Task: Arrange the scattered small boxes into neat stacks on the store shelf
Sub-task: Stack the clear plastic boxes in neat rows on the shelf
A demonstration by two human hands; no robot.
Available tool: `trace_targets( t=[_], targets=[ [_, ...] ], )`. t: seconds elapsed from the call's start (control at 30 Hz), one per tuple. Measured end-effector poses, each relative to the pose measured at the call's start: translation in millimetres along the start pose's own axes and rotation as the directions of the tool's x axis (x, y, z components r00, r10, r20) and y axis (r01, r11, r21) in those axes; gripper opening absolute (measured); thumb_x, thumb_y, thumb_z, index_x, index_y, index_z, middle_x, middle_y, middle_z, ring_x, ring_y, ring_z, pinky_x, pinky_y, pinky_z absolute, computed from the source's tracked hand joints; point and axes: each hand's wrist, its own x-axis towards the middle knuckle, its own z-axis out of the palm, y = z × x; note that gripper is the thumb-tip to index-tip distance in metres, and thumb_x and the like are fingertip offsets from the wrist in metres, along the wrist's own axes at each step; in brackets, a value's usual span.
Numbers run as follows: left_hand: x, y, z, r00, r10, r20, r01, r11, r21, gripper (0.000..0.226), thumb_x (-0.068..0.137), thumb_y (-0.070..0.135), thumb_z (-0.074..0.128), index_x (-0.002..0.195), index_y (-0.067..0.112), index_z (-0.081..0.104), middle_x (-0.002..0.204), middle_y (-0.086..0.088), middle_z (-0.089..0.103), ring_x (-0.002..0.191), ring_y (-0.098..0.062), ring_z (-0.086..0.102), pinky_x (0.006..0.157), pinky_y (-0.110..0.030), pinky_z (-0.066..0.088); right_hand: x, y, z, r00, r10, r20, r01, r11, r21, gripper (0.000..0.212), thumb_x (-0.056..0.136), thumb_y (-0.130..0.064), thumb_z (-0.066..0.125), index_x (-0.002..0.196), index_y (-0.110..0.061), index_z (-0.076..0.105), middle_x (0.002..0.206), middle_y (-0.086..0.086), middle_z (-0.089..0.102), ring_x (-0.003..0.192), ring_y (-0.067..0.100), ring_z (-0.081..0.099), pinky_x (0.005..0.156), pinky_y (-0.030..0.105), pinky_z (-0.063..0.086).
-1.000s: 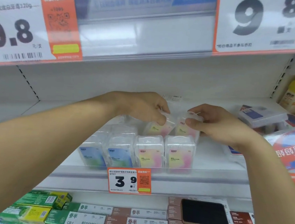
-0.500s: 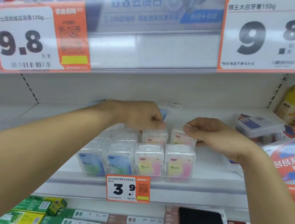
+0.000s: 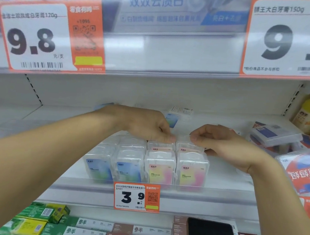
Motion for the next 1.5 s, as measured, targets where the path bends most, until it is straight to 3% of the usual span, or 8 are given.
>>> trace_targets(
  t=[0.2, 0.5, 0.73, 1.07, 1.2, 1.3, 1.4, 1.5],
  targets=[
    [-5.6, 3.7, 3.5, 0.999, 0.040, -0.010, -0.040, 0.999, -0.012, 0.043, 0.092, 0.056, 0.048, 0.104, 0.023, 0.071, 0.102, 0.018, 0.068, 0.100, -0.001, 0.061, 0.098, -0.028, 0.047, -1.8, 0.2, -1.9, 0.999, -0.014, 0.053, 0.012, 0.999, 0.036, 0.015, 0.092, -0.020, 0.065, 0.097, -0.007, 0.071, 0.085, -0.002, 0.074, 0.077, 0.003, 0.068, 0.067, 0.013, 0.052],
    [-7.4, 2.6, 5.6, 0.997, 0.072, -0.003, -0.072, 0.997, 0.002, 0.034, 0.098, 0.045, 0.046, 0.097, 0.020, 0.069, 0.100, 0.004, 0.070, 0.097, -0.011, 0.063, 0.092, -0.030, 0.049, -4.8, -0.6, -0.6, 0.991, -0.022, 0.132, 0.015, 0.998, 0.055, 0.022, 0.090, -0.022, 0.067, 0.101, -0.003, 0.069, 0.095, 0.010, 0.076, 0.087, 0.016, 0.071, 0.077, 0.023, 0.055],
    [-2.5, 0.5, 8.8, 0.996, 0.090, -0.016, -0.090, 0.996, -0.012, 0.034, 0.099, 0.041, 0.045, 0.068, 0.033, 0.056, 0.055, 0.028, 0.051, 0.056, 0.008, 0.048, 0.066, -0.018, 0.036, -5.4, -1.4, -1.8, 0.995, -0.050, 0.092, 0.043, 0.996, 0.076, 0.018, 0.088, -0.019, 0.069, 0.101, -0.007, 0.070, 0.096, 0.008, 0.076, 0.089, 0.015, 0.070, 0.077, 0.029, 0.055],
    [-7.9, -5.1, 9.7, 0.998, 0.060, -0.006, -0.061, 0.990, -0.128, 0.023, 0.095, 0.048, 0.050, 0.094, 0.037, 0.070, 0.089, 0.028, 0.068, 0.085, 0.013, 0.060, 0.085, -0.015, 0.043, -4.9, -1.2, 0.4, 0.995, -0.040, 0.091, 0.029, 0.993, 0.114, 0.022, 0.087, -0.014, 0.070, 0.104, 0.001, 0.068, 0.097, 0.016, 0.074, 0.084, 0.016, 0.069, 0.069, 0.023, 0.056],
    [-6.6, -10.7, 8.3, 0.989, 0.055, -0.135, -0.082, 0.976, -0.203, 0.034, 0.092, 0.050, 0.054, 0.098, 0.021, 0.072, 0.095, 0.007, 0.073, 0.092, -0.009, 0.067, 0.091, -0.031, 0.052, -6.4, -2.0, -0.2, 0.996, -0.035, 0.085, 0.025, 0.994, 0.111, 0.022, 0.086, -0.014, 0.070, 0.104, -0.002, 0.069, 0.099, 0.012, 0.075, 0.088, 0.019, 0.070, 0.074, 0.026, 0.058],
    [-8.4, -23.0, -0.5, 0.954, 0.013, -0.299, -0.096, 0.959, -0.266, 0.027, 0.093, 0.039, 0.056, 0.095, 0.017, 0.072, 0.092, 0.007, 0.073, 0.085, -0.008, 0.069, 0.086, -0.033, 0.056, -7.4, -5.6, 0.6, 0.996, -0.081, -0.045, 0.085, 0.992, 0.091, 0.017, 0.085, -0.011, 0.071, 0.101, -0.007, 0.070, 0.102, 0.011, 0.076, 0.103, 0.027, 0.070, 0.090, 0.036, 0.057],
    [-15.7, -50.4, -9.0, 0.855, -0.019, -0.518, 0.006, 1.000, -0.027, 0.018, 0.094, 0.030, 0.054, 0.094, 0.021, 0.070, 0.094, 0.011, 0.068, 0.078, 0.000, 0.061, 0.079, -0.027, 0.051, -12.1, -20.1, 4.3, 0.901, -0.229, -0.368, 0.282, 0.954, 0.097, 0.009, 0.088, -0.002, 0.067, 0.094, -0.008, 0.070, 0.090, 0.012, 0.076, 0.096, 0.029, 0.072, 0.091, 0.044, 0.057],
    [-28.4, -93.8, -8.0, 0.744, -0.072, -0.664, 0.126, 0.991, 0.034, 0.019, 0.094, 0.028, 0.053, 0.100, 0.019, 0.069, 0.106, 0.003, 0.067, 0.096, -0.015, 0.060, 0.082, -0.024, 0.042, -11.3, -50.0, 9.4, 0.851, -0.304, -0.429, 0.326, 0.945, -0.023, 0.009, 0.088, -0.003, 0.066, 0.092, -0.009, 0.070, 0.082, 0.010, 0.075, 0.085, 0.029, 0.072, 0.083, 0.041, 0.059]
  ],
)
